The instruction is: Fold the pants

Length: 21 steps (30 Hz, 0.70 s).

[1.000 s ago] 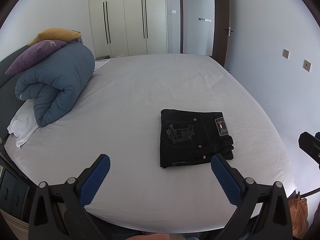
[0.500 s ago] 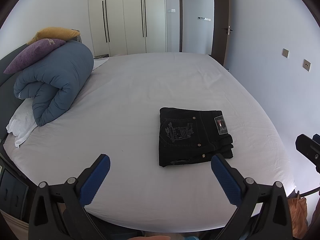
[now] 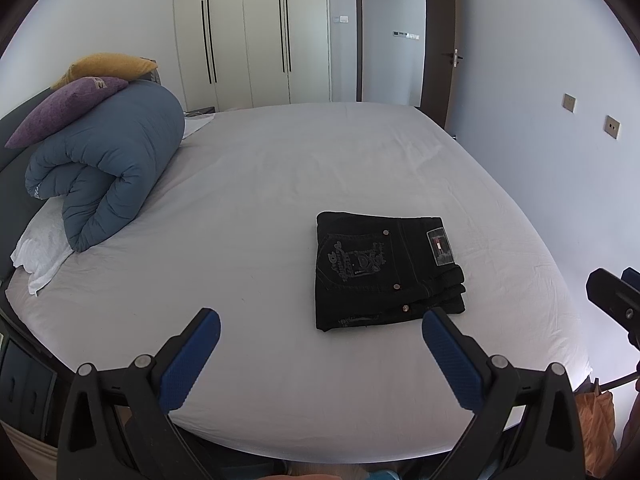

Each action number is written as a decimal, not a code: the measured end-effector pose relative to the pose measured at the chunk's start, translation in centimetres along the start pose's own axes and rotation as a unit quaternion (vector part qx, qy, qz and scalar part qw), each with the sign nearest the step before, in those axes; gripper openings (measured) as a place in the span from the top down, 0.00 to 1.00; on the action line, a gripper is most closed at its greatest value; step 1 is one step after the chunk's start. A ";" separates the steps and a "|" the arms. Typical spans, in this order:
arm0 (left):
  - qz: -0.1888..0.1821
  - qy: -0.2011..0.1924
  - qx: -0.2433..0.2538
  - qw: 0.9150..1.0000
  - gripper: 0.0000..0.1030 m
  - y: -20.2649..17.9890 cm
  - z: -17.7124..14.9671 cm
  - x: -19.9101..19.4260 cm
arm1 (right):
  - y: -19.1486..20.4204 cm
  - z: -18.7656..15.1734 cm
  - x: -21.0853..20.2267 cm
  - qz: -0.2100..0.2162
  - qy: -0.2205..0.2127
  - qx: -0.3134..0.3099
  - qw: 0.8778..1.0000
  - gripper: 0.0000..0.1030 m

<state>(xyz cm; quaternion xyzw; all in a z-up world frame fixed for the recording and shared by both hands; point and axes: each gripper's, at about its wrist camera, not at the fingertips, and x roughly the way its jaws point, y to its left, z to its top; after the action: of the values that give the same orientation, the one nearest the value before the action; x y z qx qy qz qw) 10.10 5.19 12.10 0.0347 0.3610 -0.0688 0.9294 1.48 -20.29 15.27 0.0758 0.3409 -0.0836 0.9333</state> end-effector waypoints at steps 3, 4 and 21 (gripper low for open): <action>-0.001 0.001 0.000 1.000 0.00 0.0 0.0 0.0 | 0.0 0.0 0.0 0.000 0.000 0.001 1.000 0.00; -0.001 0.001 0.000 1.000 0.00 0.0 0.0 0.0 | -0.1 0.1 0.0 0.000 0.000 0.000 1.000 0.00; -0.008 0.014 0.002 1.000 0.00 0.3 0.1 0.5 | 0.7 -1.1 0.5 0.006 0.010 0.001 1.000 0.00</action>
<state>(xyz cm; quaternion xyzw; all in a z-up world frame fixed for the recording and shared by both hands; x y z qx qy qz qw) 10.58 5.42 11.81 0.0348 0.3738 -0.0765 0.9237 1.33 -19.49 14.20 0.0792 0.3500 -0.0779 0.9301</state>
